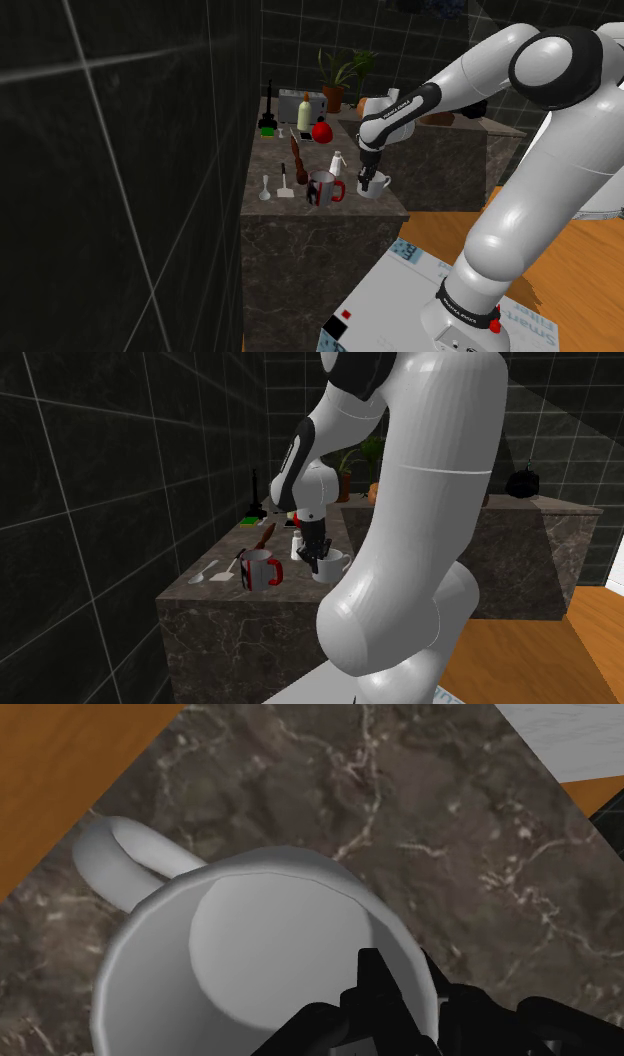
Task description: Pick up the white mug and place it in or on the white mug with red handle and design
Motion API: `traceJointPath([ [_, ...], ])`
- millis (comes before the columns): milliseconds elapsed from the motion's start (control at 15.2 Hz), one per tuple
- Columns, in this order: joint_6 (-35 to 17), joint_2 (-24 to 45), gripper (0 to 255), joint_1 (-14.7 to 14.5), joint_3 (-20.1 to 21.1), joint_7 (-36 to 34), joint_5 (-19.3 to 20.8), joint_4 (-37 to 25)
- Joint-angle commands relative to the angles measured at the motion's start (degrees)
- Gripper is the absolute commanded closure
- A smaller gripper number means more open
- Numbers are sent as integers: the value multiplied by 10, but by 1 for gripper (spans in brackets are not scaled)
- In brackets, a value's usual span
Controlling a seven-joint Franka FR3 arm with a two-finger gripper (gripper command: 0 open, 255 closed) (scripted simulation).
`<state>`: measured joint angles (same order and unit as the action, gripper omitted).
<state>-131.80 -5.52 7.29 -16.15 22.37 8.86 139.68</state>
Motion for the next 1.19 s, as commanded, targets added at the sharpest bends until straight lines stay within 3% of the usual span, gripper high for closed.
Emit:
traceJointPath([
  [0,0,0,255,0,0,0,0,0],
  [1122,132,-71,255,-1,9,0,6,-62],
])
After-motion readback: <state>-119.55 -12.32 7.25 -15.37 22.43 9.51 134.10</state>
